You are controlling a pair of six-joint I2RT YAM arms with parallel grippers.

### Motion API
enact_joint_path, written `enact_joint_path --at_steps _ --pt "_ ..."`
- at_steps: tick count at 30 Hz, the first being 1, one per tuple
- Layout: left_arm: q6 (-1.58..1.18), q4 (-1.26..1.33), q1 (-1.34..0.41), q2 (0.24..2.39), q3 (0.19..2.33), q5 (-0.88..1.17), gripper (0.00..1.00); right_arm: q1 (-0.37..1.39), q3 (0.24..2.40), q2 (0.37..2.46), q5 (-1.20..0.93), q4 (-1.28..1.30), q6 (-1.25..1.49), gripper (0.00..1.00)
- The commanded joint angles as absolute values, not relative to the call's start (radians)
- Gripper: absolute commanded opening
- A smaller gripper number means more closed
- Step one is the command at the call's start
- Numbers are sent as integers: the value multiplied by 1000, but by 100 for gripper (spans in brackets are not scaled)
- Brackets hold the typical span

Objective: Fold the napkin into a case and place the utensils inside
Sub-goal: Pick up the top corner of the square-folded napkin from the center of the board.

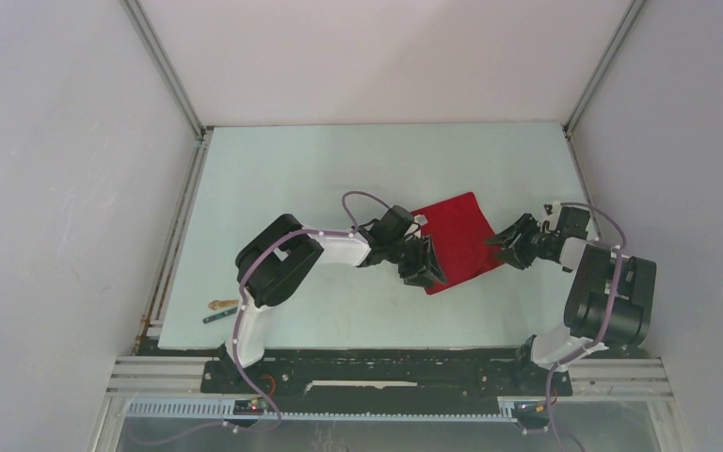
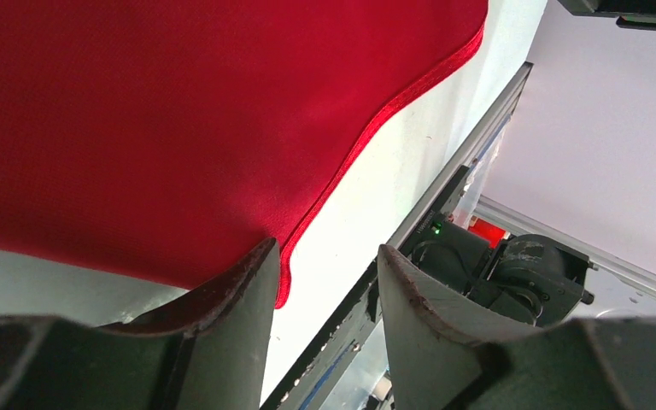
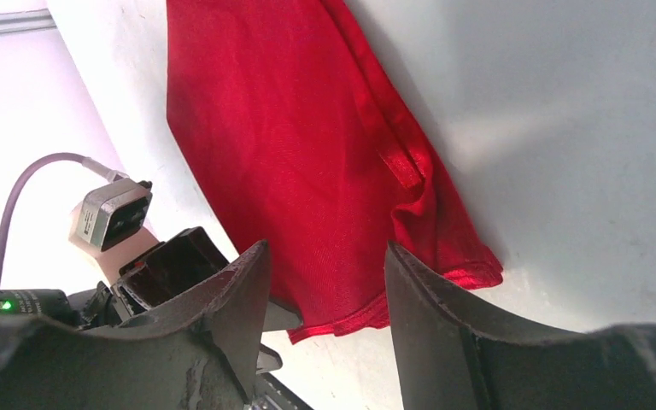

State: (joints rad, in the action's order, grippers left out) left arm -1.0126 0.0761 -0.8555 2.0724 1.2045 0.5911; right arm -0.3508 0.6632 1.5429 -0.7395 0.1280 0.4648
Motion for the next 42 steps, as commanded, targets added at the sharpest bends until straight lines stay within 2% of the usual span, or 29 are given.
enact_joint_path --at_steps 1,6,13,17,22,25,35,42 --pt "-1014 102 -862 2081 1222 620 53 -343 666 1567 -779 71 496 61" --pt "-1015 102 -862 2082 1223 624 53 -341 691 1509 -586 217 424 63" --pt "-1015 104 -864 2082 1220 624 53 -332 687 1374 -343 296 399 69" --pt "-1014 107 -864 2081 1216 624 53 -289 700 1310 -280 320 382 71" --pt "-1018 115 -864 2082 1215 627 53 -268 703 1303 -400 279 379 71" --pt "-1019 118 -864 2080 1215 627 53 -282 709 1383 -498 251 395 68" --pt "-1022 118 -864 2088 1220 631 53 -290 700 1468 -468 258 396 66" --pt "-1024 121 -864 2090 1223 633 53 -275 701 1501 -569 197 416 66"
